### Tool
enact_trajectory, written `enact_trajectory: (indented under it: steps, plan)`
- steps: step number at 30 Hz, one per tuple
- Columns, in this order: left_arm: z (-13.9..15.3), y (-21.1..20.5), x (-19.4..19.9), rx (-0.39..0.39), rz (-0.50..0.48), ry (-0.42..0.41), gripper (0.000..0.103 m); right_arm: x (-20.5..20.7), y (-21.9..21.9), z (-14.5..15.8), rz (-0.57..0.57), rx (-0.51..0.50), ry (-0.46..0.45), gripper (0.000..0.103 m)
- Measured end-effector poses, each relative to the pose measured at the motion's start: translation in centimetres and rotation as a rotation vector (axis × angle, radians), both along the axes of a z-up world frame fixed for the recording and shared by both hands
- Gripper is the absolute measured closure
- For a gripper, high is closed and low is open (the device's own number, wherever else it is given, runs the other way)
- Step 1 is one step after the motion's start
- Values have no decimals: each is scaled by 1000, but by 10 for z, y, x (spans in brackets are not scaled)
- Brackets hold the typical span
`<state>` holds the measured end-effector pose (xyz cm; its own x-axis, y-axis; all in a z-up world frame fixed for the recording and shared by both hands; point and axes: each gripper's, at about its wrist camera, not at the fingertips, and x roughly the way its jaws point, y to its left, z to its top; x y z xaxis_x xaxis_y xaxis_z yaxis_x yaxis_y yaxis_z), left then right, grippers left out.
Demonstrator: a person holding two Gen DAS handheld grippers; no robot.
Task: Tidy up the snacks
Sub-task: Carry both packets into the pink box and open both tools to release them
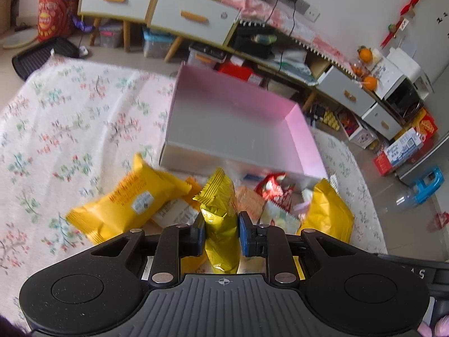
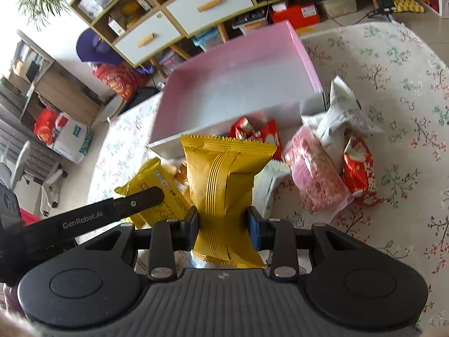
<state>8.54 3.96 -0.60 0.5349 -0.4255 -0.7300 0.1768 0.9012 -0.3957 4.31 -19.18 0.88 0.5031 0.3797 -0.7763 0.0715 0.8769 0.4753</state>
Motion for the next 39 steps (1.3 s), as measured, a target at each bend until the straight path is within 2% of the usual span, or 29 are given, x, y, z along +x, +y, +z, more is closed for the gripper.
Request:
enact_trajectory:
  steps: [6,9,14,23,27,39]
  plan:
    - [29,4,3,-31,38,-100,82,9,-14,14,-55,21,-57,71]
    - [36,0,7,-9,47,-131,82,16,-19,20,-88,35,-81,71]
    - [40,-6,27,32,56,-161,82,32,-24,26,-107,-4,-126,71]
    - [18,-24,78,61,59,-184,82,77,-32,21,-114,-103,-200,71]
    - [4,-33,96,83,43,-180,82,97,-34,14,-111,-118,-220,71]
    - [-22,-44,129,149,25,-169,82,131,-27,-16,-78,-152,-119,70]
